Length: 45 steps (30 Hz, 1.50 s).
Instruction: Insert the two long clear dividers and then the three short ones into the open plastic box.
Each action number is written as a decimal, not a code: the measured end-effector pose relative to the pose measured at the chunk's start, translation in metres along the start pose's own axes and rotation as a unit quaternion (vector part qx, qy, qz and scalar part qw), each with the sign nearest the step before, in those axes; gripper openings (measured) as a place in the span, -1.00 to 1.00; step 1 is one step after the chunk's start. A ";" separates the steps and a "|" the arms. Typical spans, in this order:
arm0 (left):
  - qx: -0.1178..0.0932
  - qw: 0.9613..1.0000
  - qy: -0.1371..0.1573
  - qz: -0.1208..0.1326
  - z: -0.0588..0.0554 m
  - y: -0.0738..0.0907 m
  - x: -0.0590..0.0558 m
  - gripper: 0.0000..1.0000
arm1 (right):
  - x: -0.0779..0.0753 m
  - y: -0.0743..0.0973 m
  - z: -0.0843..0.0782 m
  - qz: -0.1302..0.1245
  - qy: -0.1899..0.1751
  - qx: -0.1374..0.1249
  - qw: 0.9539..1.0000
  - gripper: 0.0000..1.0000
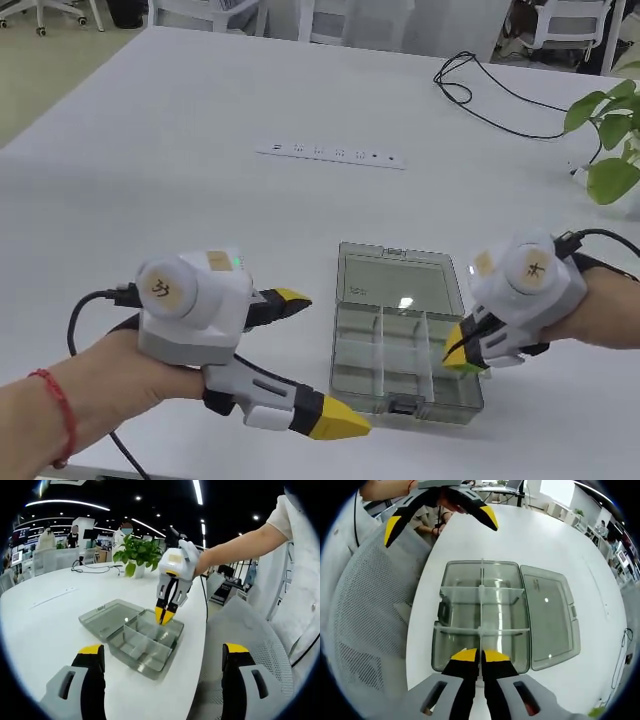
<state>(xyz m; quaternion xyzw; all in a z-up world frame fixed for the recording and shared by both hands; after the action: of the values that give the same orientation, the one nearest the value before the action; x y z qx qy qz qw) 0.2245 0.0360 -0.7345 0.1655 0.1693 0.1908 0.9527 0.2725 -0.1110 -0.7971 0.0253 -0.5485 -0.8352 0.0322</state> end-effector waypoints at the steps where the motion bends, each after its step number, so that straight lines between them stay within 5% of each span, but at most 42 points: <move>1: 0.001 1.000 -0.001 0.000 0.000 0.000 0.000 1.00 | 0.001 -0.001 -0.002 0.000 0.004 0.005 1.000 -0.86; 20: 0.008 1.000 -0.005 0.005 -0.003 0.003 0.002 1.00 | 0.000 0.030 -0.002 -0.046 -0.049 -0.055 0.996 -0.51; 30: 0.011 1.000 -0.014 0.015 -0.002 0.006 0.007 1.00 | 0.006 0.052 -0.010 -0.080 -0.094 -0.093 0.988 -0.33; 45: 0.021 0.999 -0.014 0.030 -0.009 0.013 0.014 1.00 | 0.019 0.069 -0.039 -0.130 -0.167 -0.144 0.967 0.11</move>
<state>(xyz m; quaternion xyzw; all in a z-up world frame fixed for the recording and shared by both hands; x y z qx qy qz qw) 0.2296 0.0554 -0.7410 0.1929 0.1547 0.2129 0.9453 0.2587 -0.1755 -0.7498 -0.0483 -0.4120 -0.8948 -0.1648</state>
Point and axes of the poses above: the centre of the closed fingertips' face, and the gripper's own axes: y roughly backward along the fingers, x roughly to its left, z roughly out of its top, the point moved 3 cm from there along y, roughly backward along the fingers, and after that the axes turned 2 degrees about y, right-handed, at the moved point
